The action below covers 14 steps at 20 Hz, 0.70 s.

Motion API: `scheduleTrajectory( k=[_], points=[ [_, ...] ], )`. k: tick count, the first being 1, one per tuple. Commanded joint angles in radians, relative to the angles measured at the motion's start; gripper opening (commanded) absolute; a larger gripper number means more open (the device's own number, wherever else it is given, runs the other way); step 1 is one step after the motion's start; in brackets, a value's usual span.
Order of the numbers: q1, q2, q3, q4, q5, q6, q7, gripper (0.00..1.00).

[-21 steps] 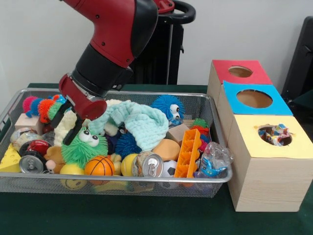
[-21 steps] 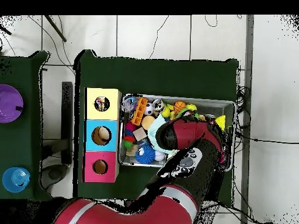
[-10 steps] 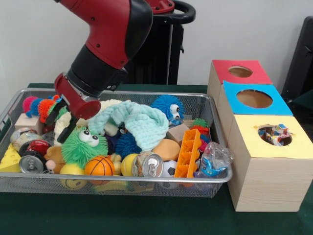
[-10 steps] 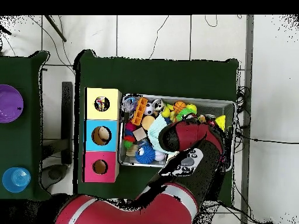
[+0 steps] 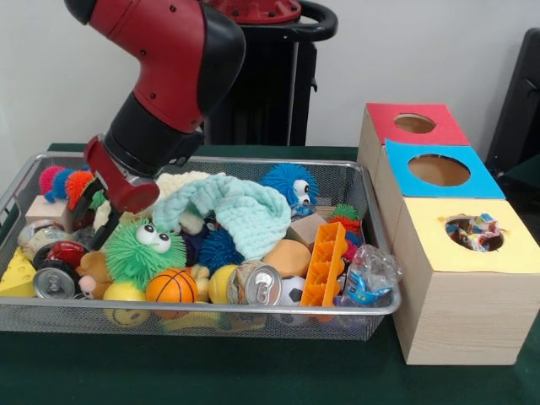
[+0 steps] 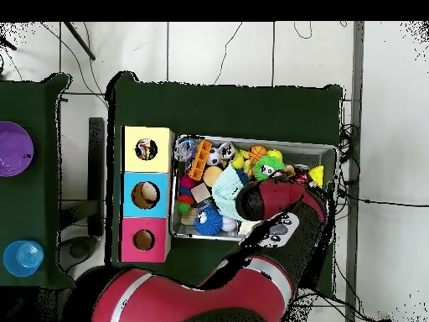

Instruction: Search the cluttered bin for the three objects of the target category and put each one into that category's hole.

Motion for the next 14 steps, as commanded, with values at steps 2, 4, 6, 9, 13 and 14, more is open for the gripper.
scheduleTrajectory(
  k=[2, 4, 6, 9, 13, 14],
  points=[
    [-0.025, 0.094, 0.162, 0.092, -0.014, -0.014, 0.021, 1.0],
    [-0.013, 0.099, 0.154, 0.113, 0.0, -0.012, 0.045, 1.0],
    [-0.001, 0.103, 0.144, 0.13, 0.008, -0.014, 0.063, 1.0],
    [0.013, 0.117, 0.13, 0.148, 0.019, -0.022, 0.084, 1.0],
    [0.019, 0.144, 0.121, 0.151, 0.029, -0.036, 0.098, 1.0],
    [0.021, 0.144, 0.121, 0.156, 0.031, -0.038, 0.102, 1.0]
  ],
)
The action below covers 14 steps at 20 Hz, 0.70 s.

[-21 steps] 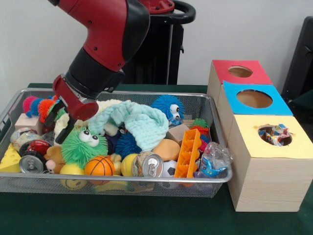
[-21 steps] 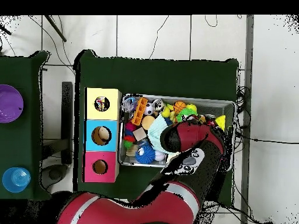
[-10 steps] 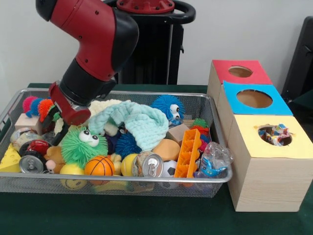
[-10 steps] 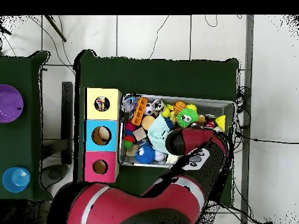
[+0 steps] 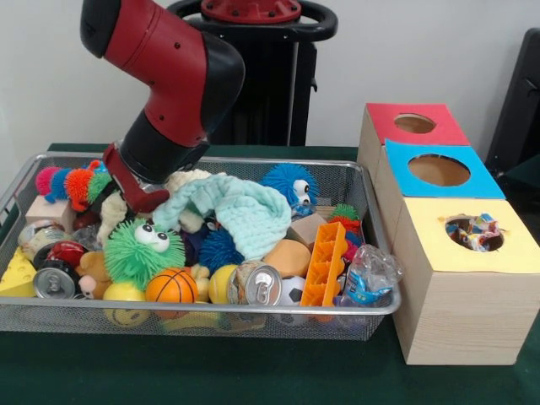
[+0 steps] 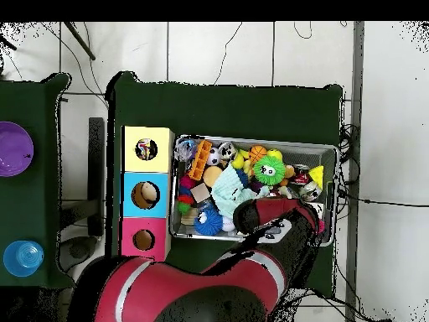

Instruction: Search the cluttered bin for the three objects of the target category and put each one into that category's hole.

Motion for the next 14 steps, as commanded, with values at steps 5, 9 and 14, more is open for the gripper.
scheduleTrajectory(
  k=[5, 9, 14],
  points=[
    [0.032, 0.046, 0.122, 0.143, 0.048, -0.012, 0.121, 1.0],
    [0.044, 0.036, 0.131, 0.177, 0.063, 0.001, 0.137, 1.0],
    [0.037, 0.048, 0.156, 0.173, 0.076, -0.021, 0.142, 1.0]
  ],
)
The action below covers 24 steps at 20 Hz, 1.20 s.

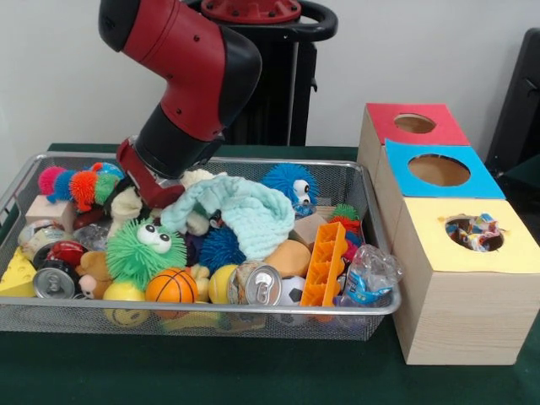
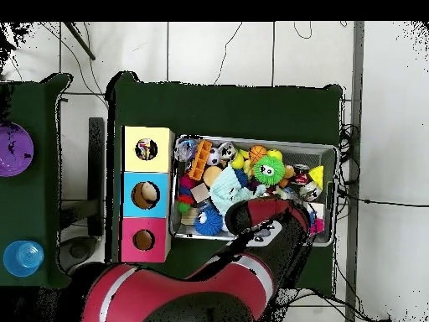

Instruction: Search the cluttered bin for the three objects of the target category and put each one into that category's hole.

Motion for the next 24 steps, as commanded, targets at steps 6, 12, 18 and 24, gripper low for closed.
scheduleTrajectory(
  k=[6, 12, 18, 24],
  points=[
    [-0.008, 0.072, 0.167, 0.147, 0.092, -0.051, 0.145, 0.0],
    [-0.049, 0.033, 0.205, 0.134, 0.042, -0.106, 0.073, 0.0],
    [-0.183, -0.178, 0.349, 0.194, -0.078, -0.071, -0.111, 0.0],
    [-0.159, -0.51, 0.372, 0.256, -0.104, 0.089, -0.165, 0.0]
  ],
)
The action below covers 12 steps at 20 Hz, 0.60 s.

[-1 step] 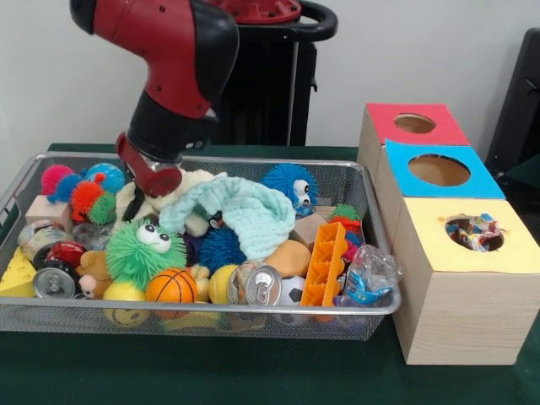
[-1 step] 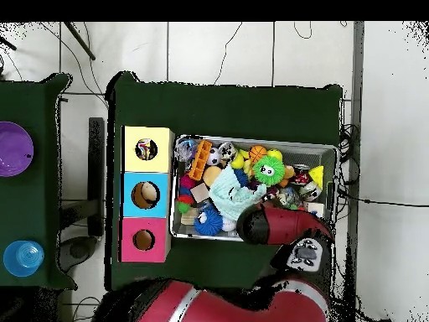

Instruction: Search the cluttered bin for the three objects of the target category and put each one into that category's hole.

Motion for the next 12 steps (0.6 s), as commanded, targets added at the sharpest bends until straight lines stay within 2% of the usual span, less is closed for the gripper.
scheduleTrajectory(
  k=[1, 5, 9, 12],
  points=[
    [0.043, -0.321, 0.151, 0.109, -0.051, 0.166, -0.154, 0.0],
    [0.118, -0.36, 0.062, 0.095, -0.078, 0.148, -0.095, 0.0],
    [0.03, -0.446, 0.157, 0.159, -0.103, 0.243, -0.222, 0.0],
    [0.003, -0.465, 0.195, 0.177, -0.111, 0.263, -0.241, 0.0]
  ],
)
